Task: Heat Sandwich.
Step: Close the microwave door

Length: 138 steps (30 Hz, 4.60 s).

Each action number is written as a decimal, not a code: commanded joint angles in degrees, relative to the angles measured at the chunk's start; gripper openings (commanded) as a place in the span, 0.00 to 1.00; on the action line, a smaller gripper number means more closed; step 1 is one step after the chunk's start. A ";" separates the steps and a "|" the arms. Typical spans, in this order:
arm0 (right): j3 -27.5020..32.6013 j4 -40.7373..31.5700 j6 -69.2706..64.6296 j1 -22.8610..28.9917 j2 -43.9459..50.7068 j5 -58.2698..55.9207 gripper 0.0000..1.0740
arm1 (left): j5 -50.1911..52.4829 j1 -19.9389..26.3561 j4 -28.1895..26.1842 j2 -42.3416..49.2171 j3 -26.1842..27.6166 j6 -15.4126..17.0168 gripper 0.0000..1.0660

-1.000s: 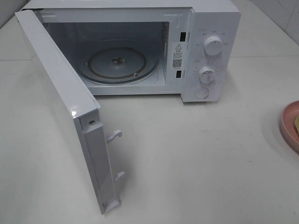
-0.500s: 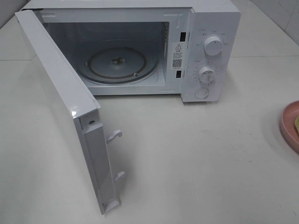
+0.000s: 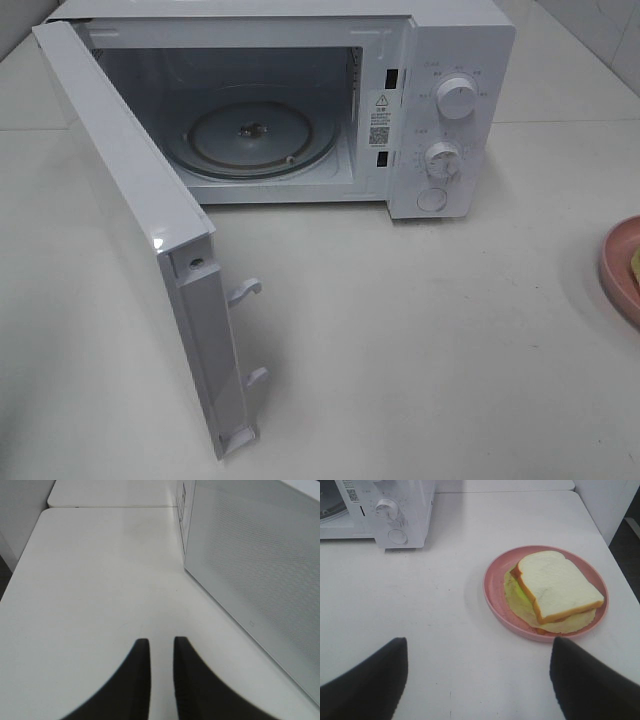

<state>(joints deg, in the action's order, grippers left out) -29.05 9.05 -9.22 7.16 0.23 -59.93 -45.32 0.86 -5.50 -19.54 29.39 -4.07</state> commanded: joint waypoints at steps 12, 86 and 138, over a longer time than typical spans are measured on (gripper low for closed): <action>0.06 0.29 0.34 -0.40 1.55 0.06 0.71 | 29.34 0.06 -0.29 -9.97 -11.34 -2.01 0.00; 0.06 0.29 0.34 -0.40 1.55 0.06 0.71 | 88.75 -33.86 2.12 -78.95 7.10 6.93 0.00; 0.06 0.29 0.34 -0.40 1.55 0.06 0.71 | 77.18 -39.94 -3.78 -98.09 41.54 2.18 0.00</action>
<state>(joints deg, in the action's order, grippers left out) -29.05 9.05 -9.22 7.16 0.23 -59.93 29.51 -40.68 -5.50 -116.83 68.58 -1.60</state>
